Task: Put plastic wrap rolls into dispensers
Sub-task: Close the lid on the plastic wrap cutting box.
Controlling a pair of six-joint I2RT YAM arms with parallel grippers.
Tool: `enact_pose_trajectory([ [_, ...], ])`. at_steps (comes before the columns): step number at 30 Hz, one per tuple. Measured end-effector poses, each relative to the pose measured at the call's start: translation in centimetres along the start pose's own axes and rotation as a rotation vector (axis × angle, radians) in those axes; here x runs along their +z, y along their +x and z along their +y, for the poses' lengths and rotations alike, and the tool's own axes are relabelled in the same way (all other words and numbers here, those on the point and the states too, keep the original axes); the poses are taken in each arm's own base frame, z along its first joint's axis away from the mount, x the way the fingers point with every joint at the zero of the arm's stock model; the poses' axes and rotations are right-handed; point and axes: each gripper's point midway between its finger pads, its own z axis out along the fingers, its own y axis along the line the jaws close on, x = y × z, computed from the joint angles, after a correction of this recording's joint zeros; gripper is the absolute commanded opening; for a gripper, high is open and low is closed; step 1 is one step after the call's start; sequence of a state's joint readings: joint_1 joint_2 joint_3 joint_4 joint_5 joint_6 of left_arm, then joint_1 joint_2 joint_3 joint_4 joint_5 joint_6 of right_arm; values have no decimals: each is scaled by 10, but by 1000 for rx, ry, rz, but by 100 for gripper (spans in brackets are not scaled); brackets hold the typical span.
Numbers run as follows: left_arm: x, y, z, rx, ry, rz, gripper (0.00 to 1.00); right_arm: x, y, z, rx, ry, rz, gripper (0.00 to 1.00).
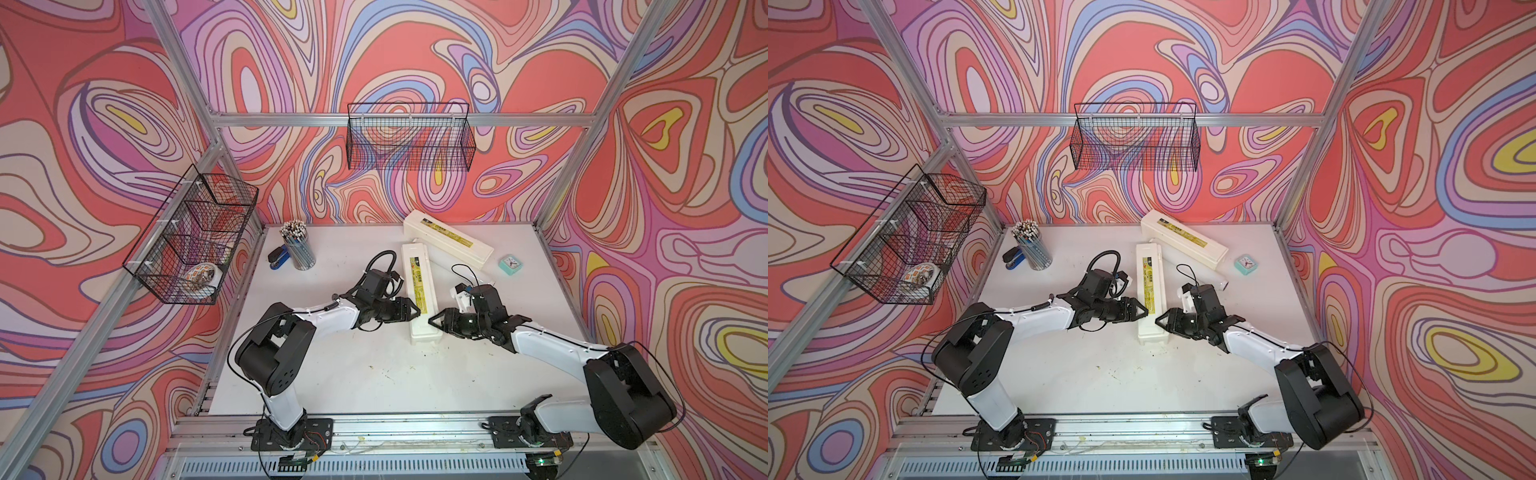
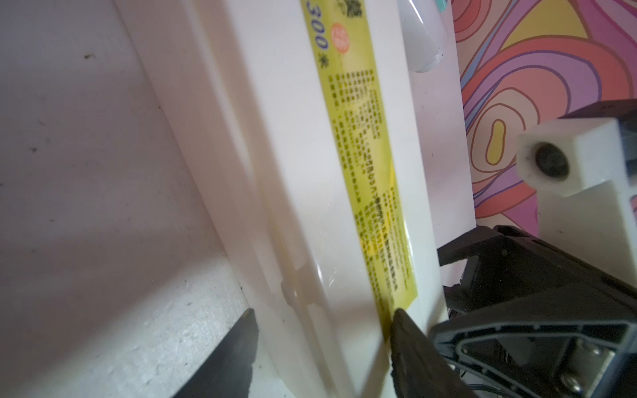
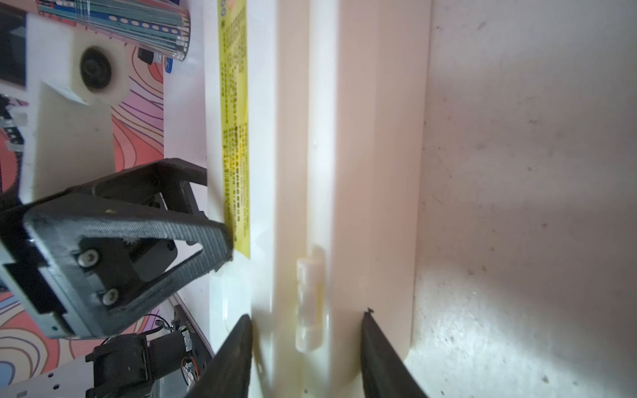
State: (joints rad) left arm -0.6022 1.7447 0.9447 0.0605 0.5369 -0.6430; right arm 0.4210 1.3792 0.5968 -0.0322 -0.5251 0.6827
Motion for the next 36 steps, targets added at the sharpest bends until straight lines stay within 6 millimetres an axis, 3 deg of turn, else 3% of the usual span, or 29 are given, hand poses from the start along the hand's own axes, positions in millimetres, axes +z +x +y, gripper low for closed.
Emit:
enact_pose_trajectory([
  [5,-2,-1,2,-9,-6,-7,61,11,3,-1,35,-60,39,5],
  [7,-3,-2,4,-11,-13,-13,62,15,3,1,35,-81,43,4],
  [9,-4,-3,5,-12,-19,-20,63,17,2,2,32,-93,48,16],
  [12,-4,-4,6,-14,-27,-23,63,19,0,3,31,-95,52,47],
  [15,-4,-4,6,-15,-30,-24,63,18,-1,3,23,-78,53,56],
  [20,-4,-1,9,-25,-33,-29,64,23,-5,2,14,-51,61,62],
  [21,-3,-1,10,-26,-30,-32,63,26,-8,1,12,-50,61,58],
  [23,-3,1,11,-32,-27,-37,63,28,-14,2,2,-61,49,37],
  [24,-4,1,12,-34,-28,-42,63,28,-19,4,3,-69,43,34],
  [25,-4,1,12,-37,-30,-45,63,29,-18,5,12,-76,50,37],
  [27,-6,1,11,-34,-29,-55,64,29,-22,9,11,-76,49,55],
  [29,-8,0,10,-29,-32,-61,66,26,-25,11,-19,-45,41,62],
  [33,-13,-4,9,-1,-74,-64,75,21,-38,10,-74,82,30,67],
  [36,-16,-9,9,29,-129,-41,79,17,-61,8,-113,175,3,67],
])
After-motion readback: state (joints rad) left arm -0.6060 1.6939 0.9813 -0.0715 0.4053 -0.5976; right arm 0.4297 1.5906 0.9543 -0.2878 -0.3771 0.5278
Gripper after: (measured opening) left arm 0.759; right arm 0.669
